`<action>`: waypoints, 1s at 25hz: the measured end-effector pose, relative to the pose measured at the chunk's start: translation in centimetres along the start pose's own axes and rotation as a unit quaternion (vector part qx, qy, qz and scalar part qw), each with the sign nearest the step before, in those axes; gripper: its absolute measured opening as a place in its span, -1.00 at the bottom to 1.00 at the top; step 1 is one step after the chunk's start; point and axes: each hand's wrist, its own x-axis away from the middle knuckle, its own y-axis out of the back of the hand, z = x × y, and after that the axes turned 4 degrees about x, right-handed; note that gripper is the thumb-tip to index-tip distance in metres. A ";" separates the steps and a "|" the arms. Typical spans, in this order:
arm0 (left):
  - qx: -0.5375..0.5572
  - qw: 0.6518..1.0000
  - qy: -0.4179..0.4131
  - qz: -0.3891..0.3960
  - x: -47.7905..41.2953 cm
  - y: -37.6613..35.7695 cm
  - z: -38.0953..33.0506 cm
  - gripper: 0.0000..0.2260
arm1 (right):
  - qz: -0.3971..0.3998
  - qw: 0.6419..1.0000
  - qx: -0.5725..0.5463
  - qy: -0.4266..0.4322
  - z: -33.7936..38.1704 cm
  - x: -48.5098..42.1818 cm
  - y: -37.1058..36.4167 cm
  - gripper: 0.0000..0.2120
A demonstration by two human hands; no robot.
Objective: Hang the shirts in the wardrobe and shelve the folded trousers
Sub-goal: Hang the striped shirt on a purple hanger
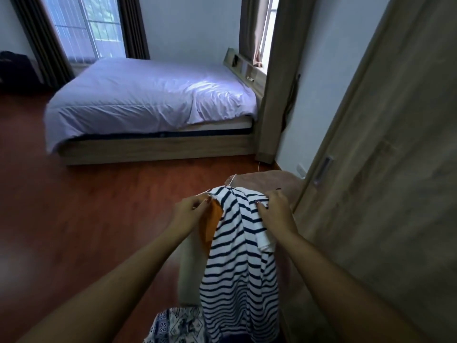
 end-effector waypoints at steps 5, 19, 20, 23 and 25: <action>0.130 0.988 0.087 0.003 -1.3 -3.0 -2.5 -0.80 | -0.043 0.999 -0.024 0.019 -1.3 -1.8 -1.8 -0.90; 0.110 0.975 -0.081 0.173 4.8 -2.8 1.8 -0.56 | 0.032 0.984 -0.172 -0.022 -1.5 2.4 -0.1 -0.67; 0.135 0.973 -0.045 0.184 4.8 -2.6 1.9 -0.57 | 0.037 0.991 -0.130 -0.007 -1.1 2.0 -0.4 -0.67; 0.249 0.953 0.044 0.167 4.7 -2.0 1.8 -0.56 | 0.021 0.999 -0.016 0.018 0.0 1.4 -1.2 -0.71; 0.319 0.937 0.063 0.127 4.4 -1.9 1.4 -0.53 | -0.017 0.998 -0.044 0.035 0.9 1.2 -1.4 -0.71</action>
